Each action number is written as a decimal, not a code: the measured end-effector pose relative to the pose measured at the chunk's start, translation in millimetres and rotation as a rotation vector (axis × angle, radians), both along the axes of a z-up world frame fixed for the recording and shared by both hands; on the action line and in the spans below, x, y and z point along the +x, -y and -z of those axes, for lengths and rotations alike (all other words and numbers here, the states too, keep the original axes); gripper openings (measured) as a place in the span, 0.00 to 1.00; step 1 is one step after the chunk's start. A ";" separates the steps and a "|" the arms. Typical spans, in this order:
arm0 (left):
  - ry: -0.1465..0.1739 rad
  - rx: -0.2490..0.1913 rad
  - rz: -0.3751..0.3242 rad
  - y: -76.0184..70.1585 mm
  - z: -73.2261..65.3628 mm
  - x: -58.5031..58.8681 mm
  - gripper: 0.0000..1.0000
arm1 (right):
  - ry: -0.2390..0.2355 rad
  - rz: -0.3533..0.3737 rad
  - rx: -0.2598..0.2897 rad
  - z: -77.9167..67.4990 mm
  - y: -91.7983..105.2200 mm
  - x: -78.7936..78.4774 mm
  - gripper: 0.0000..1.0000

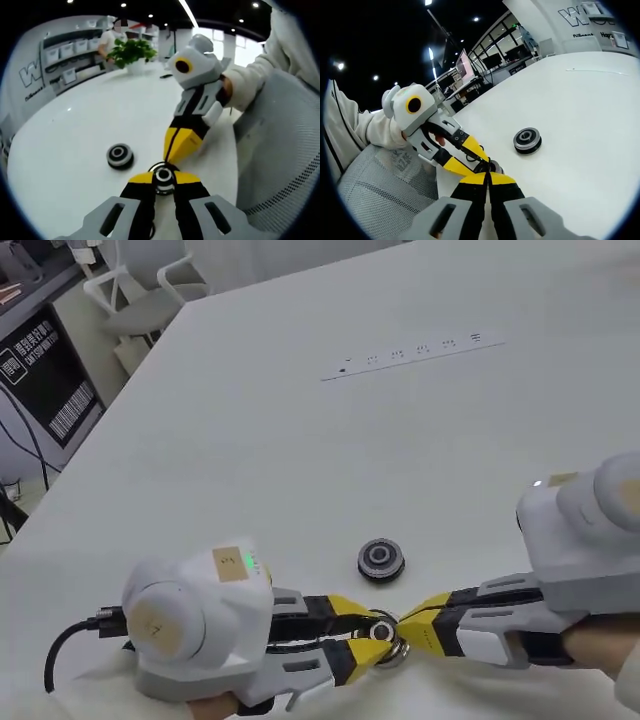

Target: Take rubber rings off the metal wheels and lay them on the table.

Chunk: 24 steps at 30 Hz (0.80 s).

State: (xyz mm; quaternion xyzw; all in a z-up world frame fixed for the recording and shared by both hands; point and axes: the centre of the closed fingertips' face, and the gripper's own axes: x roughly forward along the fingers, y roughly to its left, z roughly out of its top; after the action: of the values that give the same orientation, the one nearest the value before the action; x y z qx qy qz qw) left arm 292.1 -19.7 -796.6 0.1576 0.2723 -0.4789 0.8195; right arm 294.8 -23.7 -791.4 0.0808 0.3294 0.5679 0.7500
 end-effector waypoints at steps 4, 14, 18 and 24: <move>-0.019 0.007 0.012 0.7 0.2 -3.3 0.17 | 0.003 -0.005 -0.009 -1.3 0.0 -1.4 0.00; 0.000 0.020 0.048 8.3 -14.2 -9.3 0.24 | 0.001 0.000 -0.010 -11.6 2.4 -3.6 0.00; 0.025 -0.001 0.049 9.7 -26.4 -8.4 0.25 | 0.012 0.014 -0.017 -15.2 6.6 -2.4 0.00; 0.052 -0.048 0.050 13.6 -44.6 -8.5 0.32 | 0.010 0.042 -0.016 -25.3 16.2 -2.4 0.00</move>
State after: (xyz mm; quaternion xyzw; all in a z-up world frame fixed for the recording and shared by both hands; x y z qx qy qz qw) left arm 283.5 -33.3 -752.0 0.1571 0.2352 -0.5015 0.8176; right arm 292.4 -40.0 -766.1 0.0787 0.3283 0.5497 0.7641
